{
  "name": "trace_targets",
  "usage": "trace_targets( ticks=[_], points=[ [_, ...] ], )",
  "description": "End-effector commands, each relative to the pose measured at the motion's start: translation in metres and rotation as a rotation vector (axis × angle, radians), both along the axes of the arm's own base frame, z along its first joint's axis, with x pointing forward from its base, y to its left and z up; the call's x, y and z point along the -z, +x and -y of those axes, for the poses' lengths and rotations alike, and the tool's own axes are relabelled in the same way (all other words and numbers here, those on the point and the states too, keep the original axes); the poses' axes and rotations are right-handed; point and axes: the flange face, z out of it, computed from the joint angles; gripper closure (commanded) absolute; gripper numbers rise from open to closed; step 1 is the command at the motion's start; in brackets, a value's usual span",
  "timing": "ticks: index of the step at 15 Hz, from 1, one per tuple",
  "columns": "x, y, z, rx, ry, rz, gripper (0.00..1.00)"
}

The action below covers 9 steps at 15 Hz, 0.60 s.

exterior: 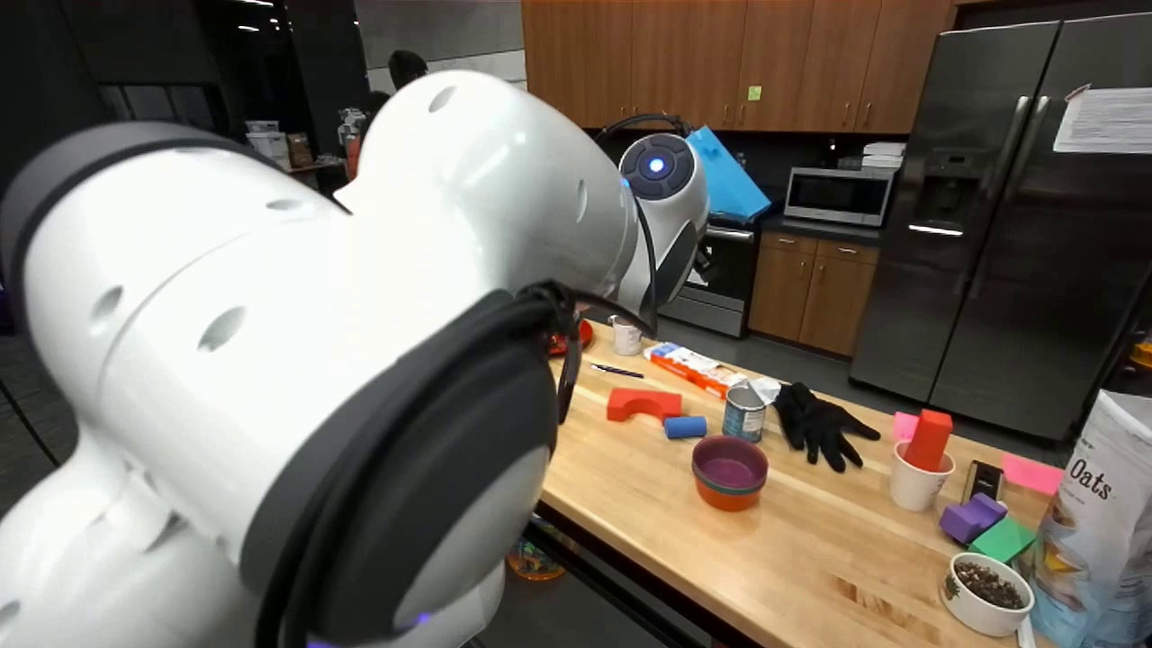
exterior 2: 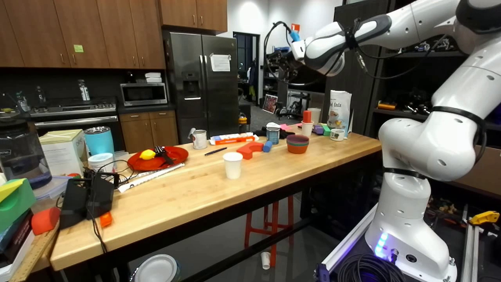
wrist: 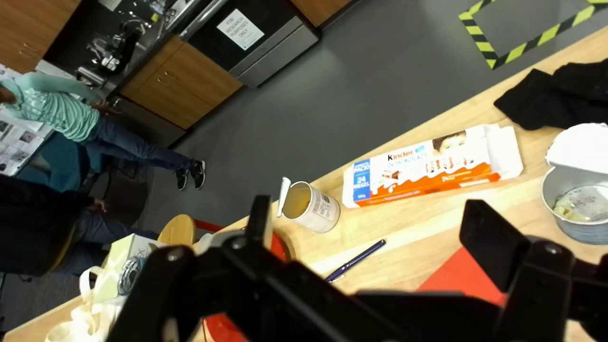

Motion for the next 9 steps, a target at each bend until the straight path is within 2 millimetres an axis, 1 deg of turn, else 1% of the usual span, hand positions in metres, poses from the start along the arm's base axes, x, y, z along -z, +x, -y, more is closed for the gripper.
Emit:
trace_targets(
  ticks=[1,2,5,7,9],
  points=[
    [-0.009,-0.045,-0.001,-0.085,-0.043,0.117,0.0],
    [-0.011,-0.054,-0.001,-0.094,-0.048,0.142,0.0],
    [-0.012,-0.073,0.002,-0.114,-0.037,0.185,0.0],
    [-0.013,-0.08,0.004,-0.118,-0.023,0.202,0.0],
    [-0.014,-0.085,0.011,-0.113,-0.006,0.217,0.0]
  ],
)
